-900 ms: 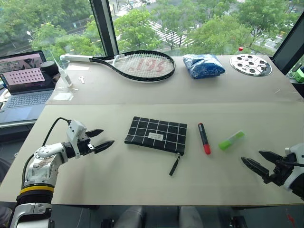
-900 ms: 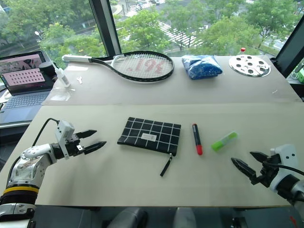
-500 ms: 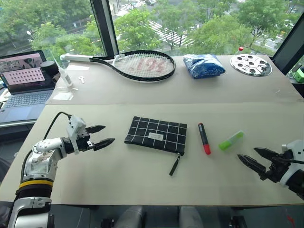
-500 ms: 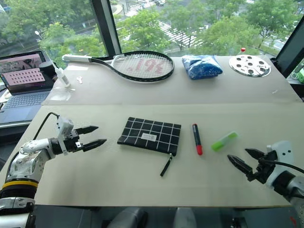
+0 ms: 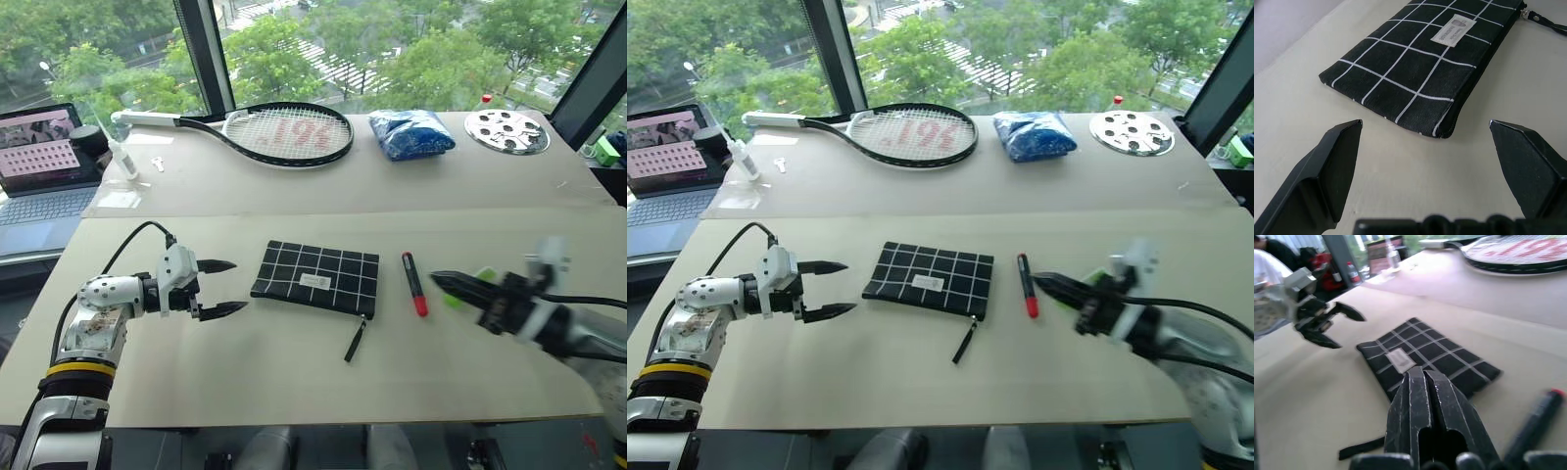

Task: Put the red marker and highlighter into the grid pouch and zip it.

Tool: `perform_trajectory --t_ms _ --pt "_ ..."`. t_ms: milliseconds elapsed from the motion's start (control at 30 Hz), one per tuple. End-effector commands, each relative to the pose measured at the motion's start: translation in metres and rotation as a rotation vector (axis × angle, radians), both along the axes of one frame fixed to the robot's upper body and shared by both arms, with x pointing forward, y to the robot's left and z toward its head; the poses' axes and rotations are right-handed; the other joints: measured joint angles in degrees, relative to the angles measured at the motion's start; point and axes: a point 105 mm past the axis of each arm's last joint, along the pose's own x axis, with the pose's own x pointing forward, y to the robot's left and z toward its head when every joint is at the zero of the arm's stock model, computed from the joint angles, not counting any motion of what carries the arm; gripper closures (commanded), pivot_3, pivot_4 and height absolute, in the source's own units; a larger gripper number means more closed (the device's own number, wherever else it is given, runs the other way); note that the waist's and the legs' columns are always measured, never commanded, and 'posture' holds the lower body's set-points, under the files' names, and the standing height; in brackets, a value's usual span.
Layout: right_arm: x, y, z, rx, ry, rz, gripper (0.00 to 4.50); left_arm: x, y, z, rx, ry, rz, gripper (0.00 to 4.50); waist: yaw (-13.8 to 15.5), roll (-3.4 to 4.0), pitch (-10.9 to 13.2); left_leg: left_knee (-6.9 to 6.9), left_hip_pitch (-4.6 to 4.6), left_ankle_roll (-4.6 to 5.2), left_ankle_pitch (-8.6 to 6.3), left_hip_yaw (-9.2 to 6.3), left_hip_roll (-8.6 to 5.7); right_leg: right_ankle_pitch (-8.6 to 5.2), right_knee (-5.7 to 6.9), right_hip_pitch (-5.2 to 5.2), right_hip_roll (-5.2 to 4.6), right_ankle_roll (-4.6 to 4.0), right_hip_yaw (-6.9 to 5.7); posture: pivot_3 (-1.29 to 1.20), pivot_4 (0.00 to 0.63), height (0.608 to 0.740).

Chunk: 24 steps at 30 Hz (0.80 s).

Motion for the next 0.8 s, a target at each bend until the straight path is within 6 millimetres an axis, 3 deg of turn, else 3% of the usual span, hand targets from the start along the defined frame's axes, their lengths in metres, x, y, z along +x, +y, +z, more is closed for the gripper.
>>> perform_trajectory --t_ms 33,100,233,367,433,633,800 --pt "0.032 0.019 -0.029 -0.207 -0.043 -0.032 4.47 -0.001 -0.005 0.003 0.018 -0.032 -0.036 0.00 -0.1 -0.04 0.0 0.01 -0.01 -0.23 0.13 0.03 -0.01 0.01 -0.01 -0.03 -0.01 -0.01 0.00 0.00 0.150 0.740" --pt "0.052 0.029 -0.040 -0.322 -0.097 -0.035 4.47 -0.002 -0.009 0.002 0.032 -0.042 -0.055 0.00 -0.4 -0.13 0.1 0.08 0.00 -0.24 0.13 0.22 -0.07 0.08 -0.02 -0.05 -0.06 -0.06 0.00 0.00 0.150 0.740" --pt "0.064 0.039 -0.053 -0.422 -0.131 0.011 4.47 -0.004 -0.011 -0.002 0.071 -0.046 -0.081 0.00 -0.5 -0.15 0.1 0.05 -0.19 -0.30 0.15 0.43 0.00 0.24 0.02 -0.52 -0.06 -0.14 -0.06 0.00 0.150 0.740" --pt "0.065 0.028 -0.096 -0.713 -0.172 0.101 4.47 -0.003 -0.012 -0.013 0.140 -0.047 -0.099 0.00 -0.8 -0.18 0.0 0.05 -0.42 -0.33 0.14 0.51 0.03 0.43 0.10 -0.78 -0.07 -0.24 -0.18 0.00 0.150 0.740" --pt "0.068 0.024 -0.106 -0.802 -0.209 0.127 4.47 0.000 -0.014 -0.016 0.174 -0.062 -0.109 0.00 -0.9 -0.36 -0.1 0.05 -0.30 -0.31 0.12 0.71 0.05 0.54 0.00 -0.72 -0.08 -0.26 -0.27 0.00 0.150 0.740" --pt "0.071 0.037 -0.099 -0.736 -0.228 0.134 4.47 0.010 -0.023 -0.016 0.214 -0.179 -0.143 0.00 -0.6 -0.77 -0.4 0.03 0.40 0.05 -0.14 1.13 0.33 0.64 -0.05 -0.20 0.03 -0.40 -0.27 0.00 0.150 0.740" --pt "0.070 0.033 -0.099 -0.721 -0.216 0.117 4.47 0.025 -0.025 -0.020 0.306 -0.321 -0.149 0.00 0.0 -0.77 -0.4 0.00 0.92 0.00 -0.16 1.20 0.76 0.71 -0.07 0.29 0.45 -0.49 -0.30 0.00 0.150 0.740"
